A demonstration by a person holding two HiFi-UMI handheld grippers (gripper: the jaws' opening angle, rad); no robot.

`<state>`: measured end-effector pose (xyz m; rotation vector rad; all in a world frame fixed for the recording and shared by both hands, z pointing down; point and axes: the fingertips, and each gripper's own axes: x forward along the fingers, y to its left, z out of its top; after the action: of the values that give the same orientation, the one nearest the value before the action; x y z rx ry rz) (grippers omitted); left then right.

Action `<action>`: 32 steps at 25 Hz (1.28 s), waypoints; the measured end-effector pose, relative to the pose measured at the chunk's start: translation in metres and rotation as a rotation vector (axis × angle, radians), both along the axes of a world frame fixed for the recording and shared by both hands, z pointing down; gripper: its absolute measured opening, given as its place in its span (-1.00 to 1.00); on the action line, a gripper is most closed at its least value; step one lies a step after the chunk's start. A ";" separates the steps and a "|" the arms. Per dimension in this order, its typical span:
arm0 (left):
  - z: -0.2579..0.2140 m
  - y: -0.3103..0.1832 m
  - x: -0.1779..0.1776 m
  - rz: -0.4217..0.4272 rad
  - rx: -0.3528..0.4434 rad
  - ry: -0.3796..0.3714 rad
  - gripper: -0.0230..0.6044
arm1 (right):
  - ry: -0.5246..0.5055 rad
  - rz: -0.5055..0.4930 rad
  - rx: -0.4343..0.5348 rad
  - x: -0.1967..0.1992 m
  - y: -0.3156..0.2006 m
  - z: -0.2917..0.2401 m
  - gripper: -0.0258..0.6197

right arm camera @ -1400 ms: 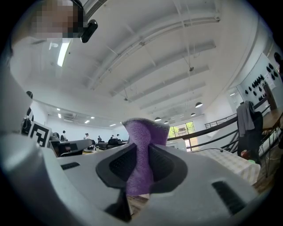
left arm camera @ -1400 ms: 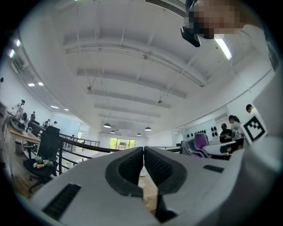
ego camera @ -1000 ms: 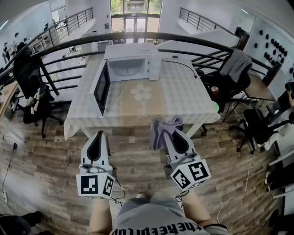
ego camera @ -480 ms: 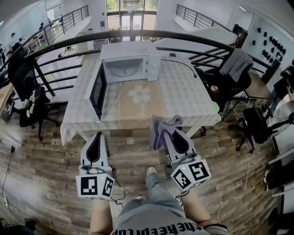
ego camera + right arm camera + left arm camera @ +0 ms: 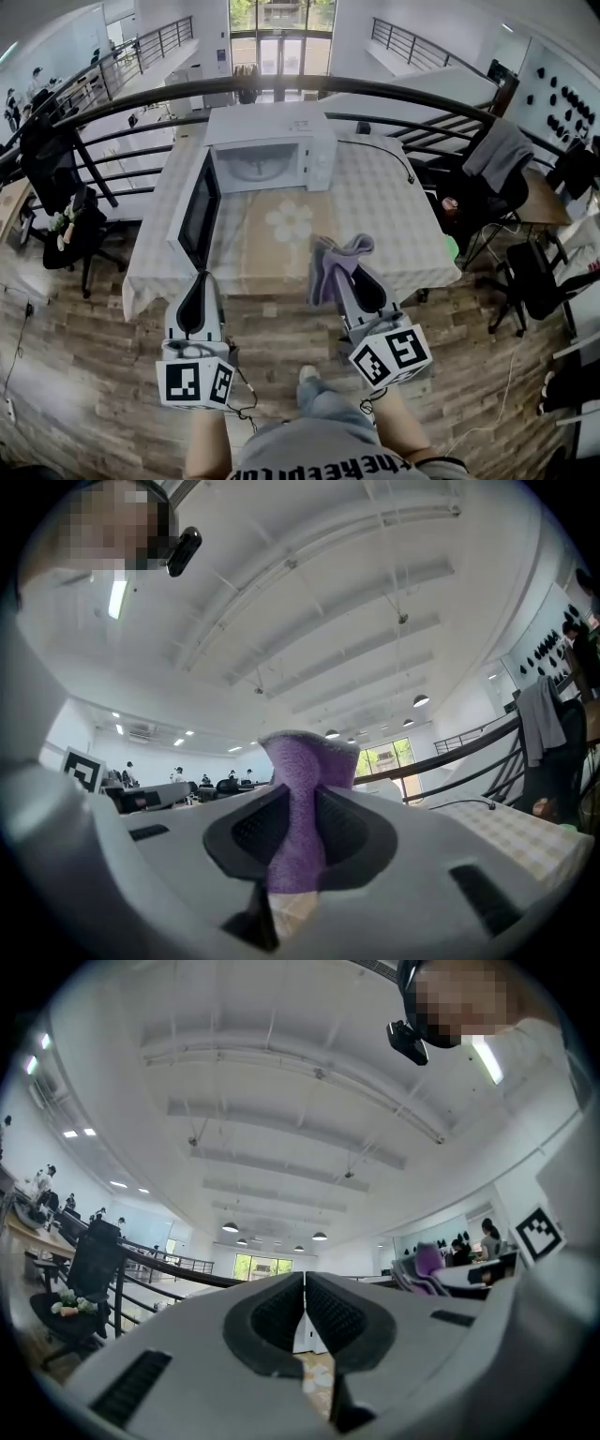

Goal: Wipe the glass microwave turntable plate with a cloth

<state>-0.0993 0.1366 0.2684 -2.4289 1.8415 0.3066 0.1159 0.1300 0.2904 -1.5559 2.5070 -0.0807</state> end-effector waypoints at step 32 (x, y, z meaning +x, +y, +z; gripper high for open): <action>-0.001 -0.170 0.049 -0.142 -0.010 -0.039 -0.90 | -0.061 -0.171 -0.034 0.036 -0.213 0.012 -0.66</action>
<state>-0.0501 -0.0338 0.2671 -2.2782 1.9904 0.2388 0.1523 -0.0828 0.3021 -1.3271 2.5972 -0.1927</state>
